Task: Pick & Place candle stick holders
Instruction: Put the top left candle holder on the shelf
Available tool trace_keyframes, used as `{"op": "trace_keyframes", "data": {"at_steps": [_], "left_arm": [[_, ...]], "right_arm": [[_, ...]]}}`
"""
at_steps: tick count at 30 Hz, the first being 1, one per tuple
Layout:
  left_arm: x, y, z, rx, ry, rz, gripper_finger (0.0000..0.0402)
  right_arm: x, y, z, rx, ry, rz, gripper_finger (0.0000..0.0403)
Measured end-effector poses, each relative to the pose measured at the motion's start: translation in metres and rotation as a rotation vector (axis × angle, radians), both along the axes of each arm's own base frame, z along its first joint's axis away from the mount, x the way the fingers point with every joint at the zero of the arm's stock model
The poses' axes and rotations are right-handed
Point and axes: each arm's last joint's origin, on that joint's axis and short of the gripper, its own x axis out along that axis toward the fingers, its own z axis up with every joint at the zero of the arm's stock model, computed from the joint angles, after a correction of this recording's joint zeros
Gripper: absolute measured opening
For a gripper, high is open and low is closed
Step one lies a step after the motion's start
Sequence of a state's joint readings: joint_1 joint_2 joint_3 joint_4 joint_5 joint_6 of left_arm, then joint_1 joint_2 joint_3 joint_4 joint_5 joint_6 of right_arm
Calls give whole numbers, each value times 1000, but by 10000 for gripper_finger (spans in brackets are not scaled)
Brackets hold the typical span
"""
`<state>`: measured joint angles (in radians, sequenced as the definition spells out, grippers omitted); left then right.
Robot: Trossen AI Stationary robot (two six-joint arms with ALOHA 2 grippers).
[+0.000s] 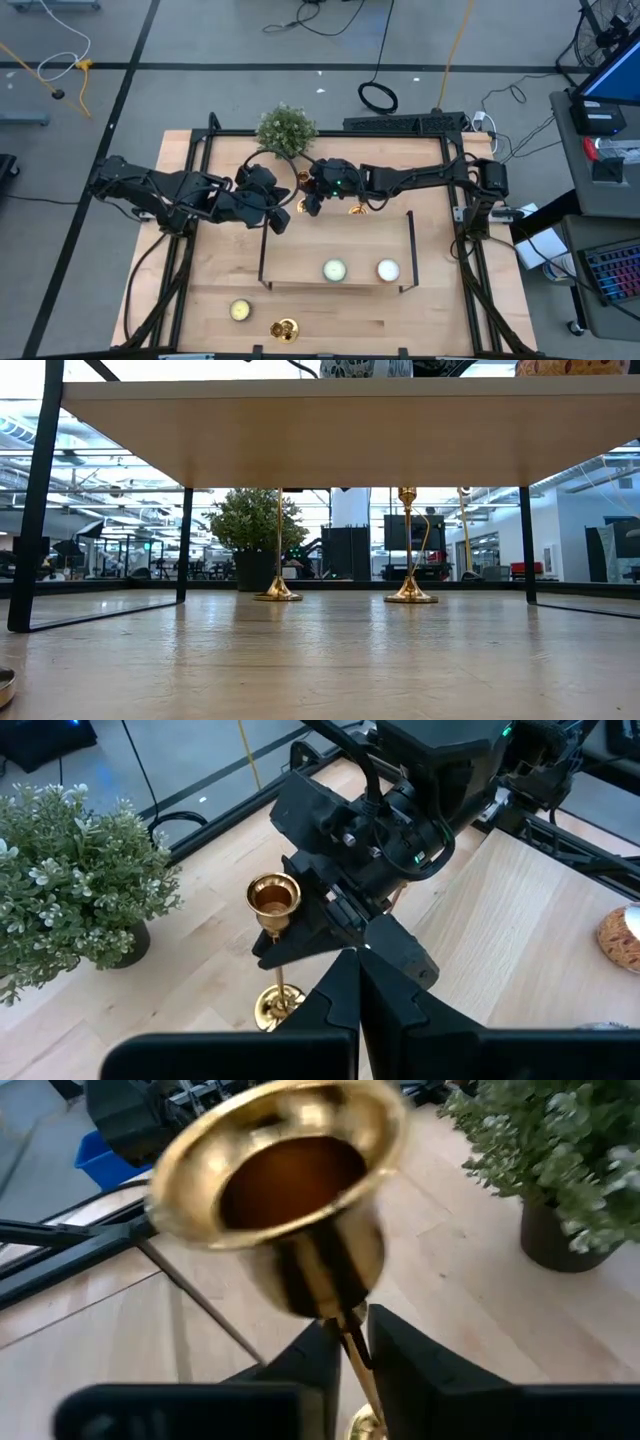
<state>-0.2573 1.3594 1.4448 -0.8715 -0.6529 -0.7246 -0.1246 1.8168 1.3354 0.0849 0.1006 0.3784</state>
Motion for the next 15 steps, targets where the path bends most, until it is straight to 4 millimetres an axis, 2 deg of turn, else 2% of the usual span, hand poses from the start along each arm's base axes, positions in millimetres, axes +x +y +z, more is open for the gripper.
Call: {"op": "trace_keyframes", "data": {"at_steps": [4,11,15], "left_arm": [[0,0,0,0,0,1,1],[0,0,0,-2,-2,2,1],[0,0,0,-2,-2,2,1]], "right_arm": [[0,-1,1,2,-7,2,12],[-1,-4,1,-40,1,-49,32],[-6,-12,8,-99,5,-76,19]]}}
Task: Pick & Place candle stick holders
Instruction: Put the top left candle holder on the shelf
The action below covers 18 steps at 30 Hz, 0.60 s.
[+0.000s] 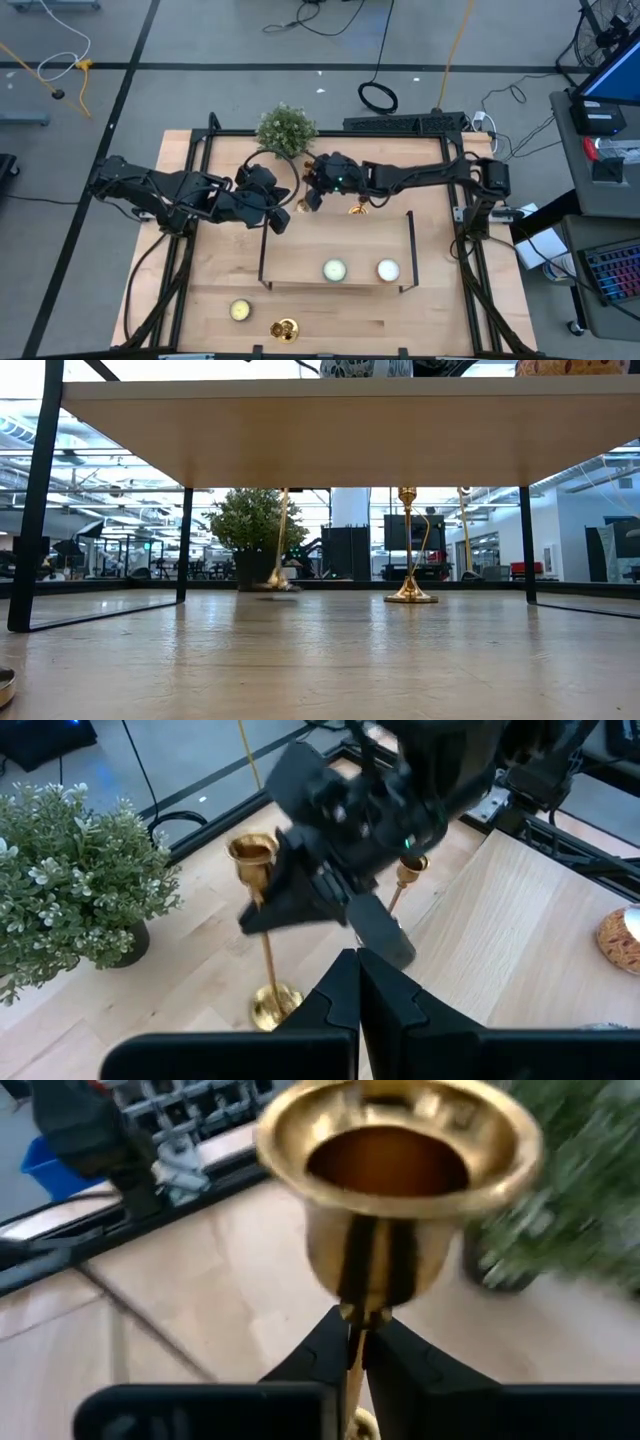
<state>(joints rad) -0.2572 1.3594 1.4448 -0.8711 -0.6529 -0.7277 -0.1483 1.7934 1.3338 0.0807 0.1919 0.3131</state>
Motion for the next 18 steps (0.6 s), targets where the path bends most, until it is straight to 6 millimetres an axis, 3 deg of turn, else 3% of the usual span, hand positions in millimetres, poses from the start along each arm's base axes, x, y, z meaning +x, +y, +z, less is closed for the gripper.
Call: {"op": "trace_keyframes", "data": {"at_steps": [10,18], "left_arm": [[0,0,0,-2,-2,2,1],[0,0,0,-2,-2,2,1]], "right_arm": [[-26,-27,39,-172,-32,-228,23],[-57,-36,84,-293,-83,-358,12]]}}
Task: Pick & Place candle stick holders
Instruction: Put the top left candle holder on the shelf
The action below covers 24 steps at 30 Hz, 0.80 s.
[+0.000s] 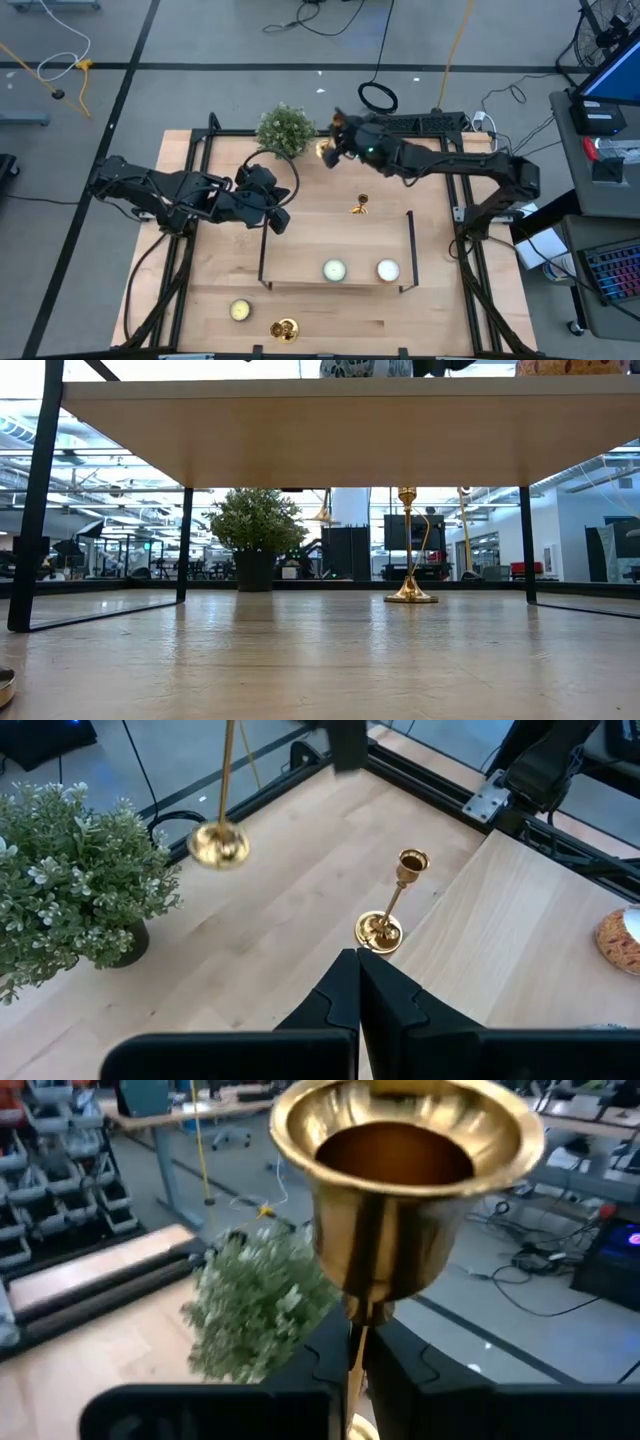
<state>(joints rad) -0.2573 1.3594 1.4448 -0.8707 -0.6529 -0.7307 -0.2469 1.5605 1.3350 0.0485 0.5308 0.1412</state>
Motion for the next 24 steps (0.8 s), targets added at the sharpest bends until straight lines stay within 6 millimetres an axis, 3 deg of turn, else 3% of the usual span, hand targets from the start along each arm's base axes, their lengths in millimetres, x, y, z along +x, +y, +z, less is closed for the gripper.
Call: {"op": "trace_keyframes", "data": {"at_steps": [8,24], "left_arm": [[0,0,0,2,2,-2,1],[0,0,0,4,0,-5,1]], "right_arm": [[-30,6,36,-21,-80,-22,16],[-83,71,86,33,-227,221,17]]}}
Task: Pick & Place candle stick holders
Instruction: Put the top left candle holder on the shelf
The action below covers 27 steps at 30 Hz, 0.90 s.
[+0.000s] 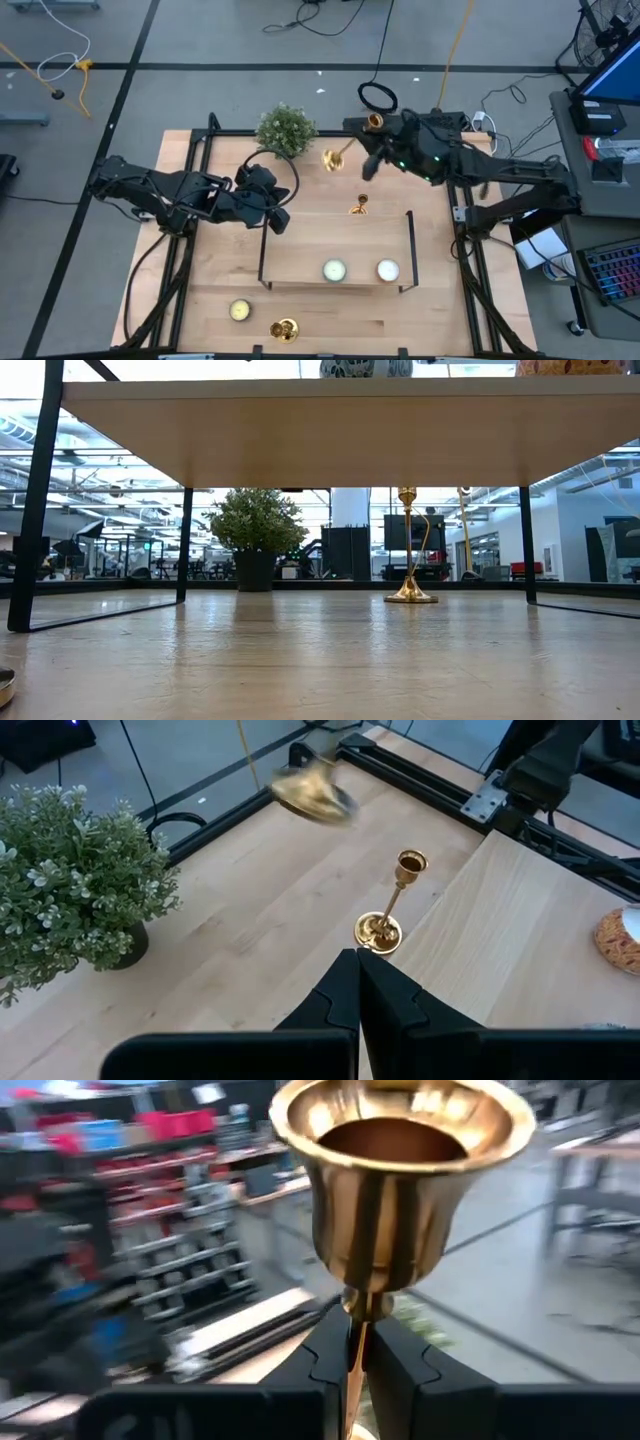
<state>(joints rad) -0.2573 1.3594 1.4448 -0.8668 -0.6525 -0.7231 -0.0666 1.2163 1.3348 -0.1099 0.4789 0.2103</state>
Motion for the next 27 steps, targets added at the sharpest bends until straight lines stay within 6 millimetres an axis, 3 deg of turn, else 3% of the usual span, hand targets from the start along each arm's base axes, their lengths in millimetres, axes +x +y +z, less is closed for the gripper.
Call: {"op": "trace_keyframes", "data": {"at_steps": [9,15,23,27], "left_arm": [[0,0,0,-9,-7,7,1],[0,0,0,-10,-10,7,1],[1,0,2,-15,-29,9,1],[2,0,2,-14,-36,6,1]], "right_arm": [[-22,38,8,185,-38,317,17],[-27,51,-2,280,67,429,17],[-5,55,-12,199,115,400,17],[13,57,-13,148,225,399,17]]}}
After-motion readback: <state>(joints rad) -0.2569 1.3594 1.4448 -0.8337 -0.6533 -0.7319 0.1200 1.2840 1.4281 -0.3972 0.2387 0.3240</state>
